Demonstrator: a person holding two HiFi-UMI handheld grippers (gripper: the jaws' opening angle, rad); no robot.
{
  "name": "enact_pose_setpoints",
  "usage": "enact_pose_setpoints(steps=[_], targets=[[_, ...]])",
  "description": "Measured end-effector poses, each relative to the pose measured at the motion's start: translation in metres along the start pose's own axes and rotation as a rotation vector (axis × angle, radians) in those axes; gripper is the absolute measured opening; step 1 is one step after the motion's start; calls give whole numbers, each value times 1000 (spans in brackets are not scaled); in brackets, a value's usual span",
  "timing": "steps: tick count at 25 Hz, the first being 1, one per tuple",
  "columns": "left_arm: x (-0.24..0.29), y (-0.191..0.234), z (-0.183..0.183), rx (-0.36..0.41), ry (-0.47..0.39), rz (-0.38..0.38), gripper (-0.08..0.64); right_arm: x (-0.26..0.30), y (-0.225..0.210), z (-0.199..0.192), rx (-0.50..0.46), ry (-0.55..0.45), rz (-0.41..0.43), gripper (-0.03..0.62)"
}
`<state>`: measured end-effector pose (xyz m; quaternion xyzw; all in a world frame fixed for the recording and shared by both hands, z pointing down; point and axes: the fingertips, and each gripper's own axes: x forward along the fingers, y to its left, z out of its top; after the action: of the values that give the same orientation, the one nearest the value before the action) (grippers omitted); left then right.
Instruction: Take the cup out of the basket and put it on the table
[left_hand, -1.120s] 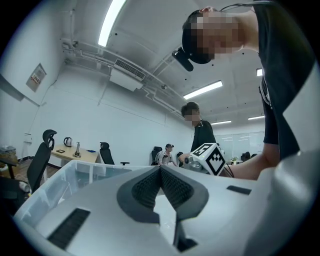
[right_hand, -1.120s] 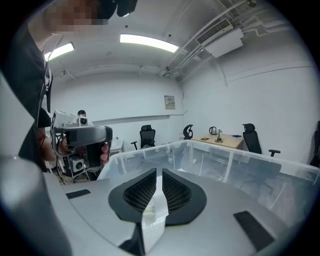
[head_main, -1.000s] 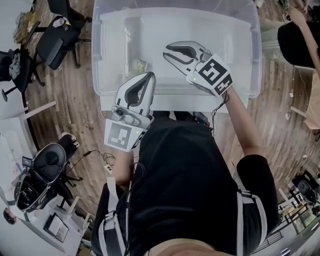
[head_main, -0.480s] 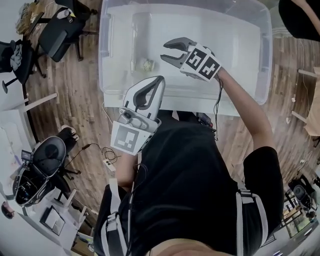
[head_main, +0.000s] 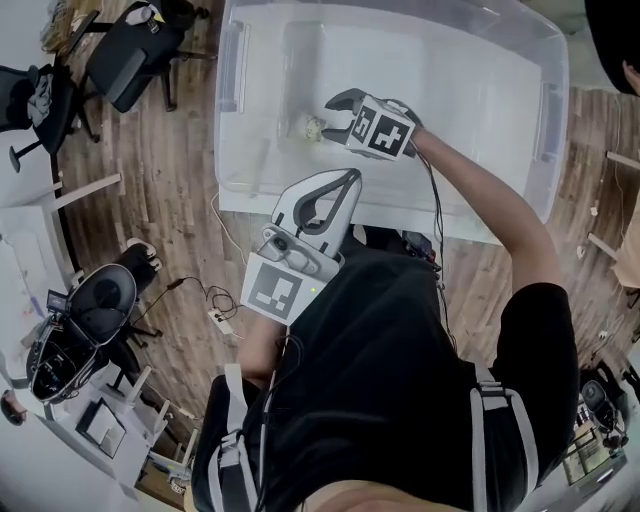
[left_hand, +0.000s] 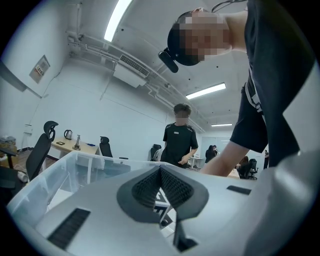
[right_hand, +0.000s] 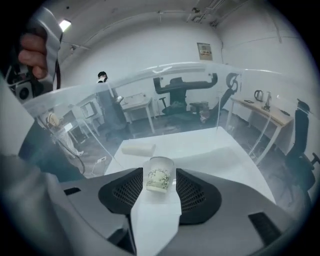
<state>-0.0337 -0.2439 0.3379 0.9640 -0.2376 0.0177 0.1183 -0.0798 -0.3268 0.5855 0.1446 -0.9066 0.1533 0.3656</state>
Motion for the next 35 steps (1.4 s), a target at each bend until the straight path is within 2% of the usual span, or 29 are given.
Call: enact_pose_setpoints(steps=[9,15,20,26,35], targets=[[-8,10,-3,-17,6,2,17,52,3,-7,-59,102,48,241],[-14,17,-3,-25,7,-5,17,76,-1,-12,-7,134,67,264],[-15,21,-5,-30,16,-4,18,94,-6,-15,111,128,105,278],[-20,30,-9,-39,13,9,18,113,-3,-24,91,172,131,279],[-19,30,-5,-44,12,10,17,120,4,-33,70,194,123,279]])
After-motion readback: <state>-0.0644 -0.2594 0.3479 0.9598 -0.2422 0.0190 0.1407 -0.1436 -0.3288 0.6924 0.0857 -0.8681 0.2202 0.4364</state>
